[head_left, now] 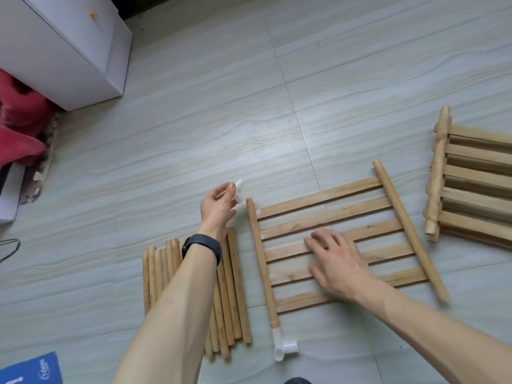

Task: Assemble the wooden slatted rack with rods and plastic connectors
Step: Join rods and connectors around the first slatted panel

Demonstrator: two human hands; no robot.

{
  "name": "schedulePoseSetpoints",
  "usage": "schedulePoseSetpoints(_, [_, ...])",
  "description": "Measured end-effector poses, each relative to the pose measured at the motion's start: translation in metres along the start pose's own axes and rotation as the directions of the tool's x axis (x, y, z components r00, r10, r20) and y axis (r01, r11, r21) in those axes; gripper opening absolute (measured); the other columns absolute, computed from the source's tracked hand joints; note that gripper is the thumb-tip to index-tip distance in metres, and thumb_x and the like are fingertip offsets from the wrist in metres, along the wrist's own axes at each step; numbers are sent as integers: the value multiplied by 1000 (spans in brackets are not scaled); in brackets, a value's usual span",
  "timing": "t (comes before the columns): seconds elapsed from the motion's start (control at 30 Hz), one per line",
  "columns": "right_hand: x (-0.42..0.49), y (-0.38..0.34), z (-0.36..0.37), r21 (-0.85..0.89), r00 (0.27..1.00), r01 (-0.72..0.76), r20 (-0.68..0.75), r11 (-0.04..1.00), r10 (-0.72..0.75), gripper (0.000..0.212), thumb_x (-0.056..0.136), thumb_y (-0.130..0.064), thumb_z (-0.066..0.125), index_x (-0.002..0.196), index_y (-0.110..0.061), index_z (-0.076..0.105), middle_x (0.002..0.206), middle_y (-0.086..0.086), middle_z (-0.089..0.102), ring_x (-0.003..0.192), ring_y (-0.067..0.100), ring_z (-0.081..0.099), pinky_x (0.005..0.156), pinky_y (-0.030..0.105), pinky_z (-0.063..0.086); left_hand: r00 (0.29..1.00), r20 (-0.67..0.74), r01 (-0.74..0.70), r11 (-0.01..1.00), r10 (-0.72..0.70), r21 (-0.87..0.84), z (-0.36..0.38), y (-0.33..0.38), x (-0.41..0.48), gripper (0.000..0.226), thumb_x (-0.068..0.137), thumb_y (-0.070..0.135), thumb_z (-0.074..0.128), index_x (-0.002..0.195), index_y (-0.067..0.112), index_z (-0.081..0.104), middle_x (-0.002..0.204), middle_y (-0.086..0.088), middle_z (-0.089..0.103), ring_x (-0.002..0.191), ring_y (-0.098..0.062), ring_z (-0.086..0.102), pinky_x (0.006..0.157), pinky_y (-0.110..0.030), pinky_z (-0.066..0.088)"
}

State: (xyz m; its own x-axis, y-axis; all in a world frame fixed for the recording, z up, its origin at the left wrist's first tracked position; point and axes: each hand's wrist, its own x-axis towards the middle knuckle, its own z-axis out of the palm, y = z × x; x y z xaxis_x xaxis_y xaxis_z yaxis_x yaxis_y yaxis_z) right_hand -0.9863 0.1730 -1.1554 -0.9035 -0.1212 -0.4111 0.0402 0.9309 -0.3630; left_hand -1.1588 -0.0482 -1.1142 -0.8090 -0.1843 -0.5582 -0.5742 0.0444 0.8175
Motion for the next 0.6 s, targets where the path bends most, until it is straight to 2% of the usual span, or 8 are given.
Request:
schedulePoseSetpoints(0.1, [-8,-3,11,-5,999,19,29,1000,-19,72,101,-48,36,163,-24,9,170,2,7,157,24,-2,120,36,-8,999,-6,-35,998,35,59,8,1,14,25,97,30,68,119,20,62,125,-2,65,112,-21,65,81,-26,56])
schedulePoseSetpoints(0.17, [-8,-2,13,-15,999,31,31,999,-31,75,101,-49,34,163,-23,2,171,2,0,156,24,-9,118,34,-14,997,22,-70,991,68,114,15,-2,19,26,97,32,68,120,20,63,118,3,65,112,-20,64,78,-23,55])
schedulePoseSetpoints(0.3, [-7,5,12,-69,994,75,88,995,-68,81,100,-56,34,162,-23,-9,170,1,-10,155,22,-17,119,36,-13,993,70,-104,970,90,220,22,-9,26,29,98,35,66,122,19,66,119,5,65,115,-18,64,91,-32,57])
schedulePoseSetpoints(0.5, [-4,7,16,-103,991,99,99,990,-89,87,98,-58,37,162,-20,-9,170,4,-9,155,25,-15,128,43,-1,994,30,-111,957,107,266,10,-11,32,38,100,33,64,132,12,63,126,1,65,113,-19,64,91,-31,56])
schedulePoseSetpoints(0.6, [-5,7,17,-98,993,98,82,990,-90,89,97,-57,41,162,-21,-9,170,4,-8,156,26,-14,125,40,-6,995,51,-94,963,84,254,5,-16,31,41,101,35,61,137,14,59,125,3,65,111,-17,66,88,-28,57])
